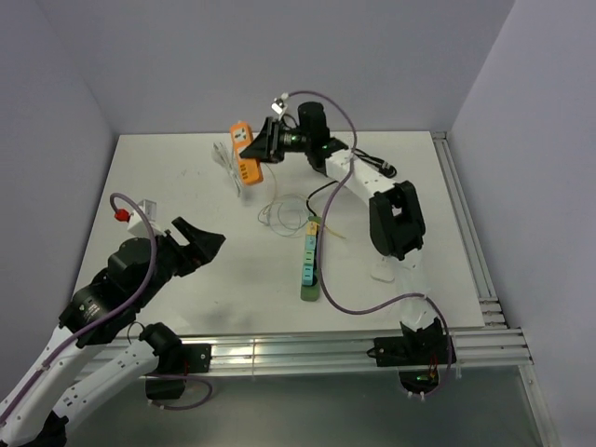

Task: Insert the plug

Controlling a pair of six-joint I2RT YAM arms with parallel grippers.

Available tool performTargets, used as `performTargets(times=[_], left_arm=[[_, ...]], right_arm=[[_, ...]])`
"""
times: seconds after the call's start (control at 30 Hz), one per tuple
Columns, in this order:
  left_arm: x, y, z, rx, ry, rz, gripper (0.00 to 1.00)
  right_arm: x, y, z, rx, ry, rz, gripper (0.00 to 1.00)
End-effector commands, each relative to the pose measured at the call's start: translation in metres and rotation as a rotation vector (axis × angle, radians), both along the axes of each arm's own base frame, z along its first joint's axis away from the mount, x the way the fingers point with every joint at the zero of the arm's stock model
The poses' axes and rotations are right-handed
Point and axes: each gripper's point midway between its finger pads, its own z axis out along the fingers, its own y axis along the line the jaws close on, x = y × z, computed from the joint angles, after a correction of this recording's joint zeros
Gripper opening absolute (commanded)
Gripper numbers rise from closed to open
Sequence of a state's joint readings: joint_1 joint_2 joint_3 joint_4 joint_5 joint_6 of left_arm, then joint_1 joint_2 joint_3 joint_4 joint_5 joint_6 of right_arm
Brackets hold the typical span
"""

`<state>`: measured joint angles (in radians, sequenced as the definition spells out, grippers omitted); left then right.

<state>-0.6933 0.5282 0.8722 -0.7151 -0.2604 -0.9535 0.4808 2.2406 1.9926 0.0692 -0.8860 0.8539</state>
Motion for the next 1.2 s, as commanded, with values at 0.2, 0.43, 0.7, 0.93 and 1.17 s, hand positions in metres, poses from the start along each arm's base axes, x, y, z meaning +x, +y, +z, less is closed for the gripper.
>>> performTargets(times=[0.2,0.43,0.7,0.93,1.17], left_arm=[[0.012,0.016,-0.004,0.031,0.013,0.119,0.9],[0.027,-0.006,-0.016,0.057,0.055,0.079,0.91],[0.05,-0.014,-0.054,0.013,0.172,0.037,0.9],[0.06,0.008,-0.077,-0.035,0.197,0.128,0.88],[0.065,0.005,-0.1,-0.013,0.248,0.127,0.83]], right_arm=[[-0.075,0.037,-0.011,0.154,0.083,0.241,0.0],[-0.119,0.024,-0.059,0.067,0.231,0.273,0.0],[-0.179,0.006,-0.133,-0.208,0.277,0.263,0.0],[-0.196,0.002,-0.193,-0.324,0.31,0.225,0.02],[-0.201,0.011,-0.225,-0.409,0.351,0.191,0.06]])
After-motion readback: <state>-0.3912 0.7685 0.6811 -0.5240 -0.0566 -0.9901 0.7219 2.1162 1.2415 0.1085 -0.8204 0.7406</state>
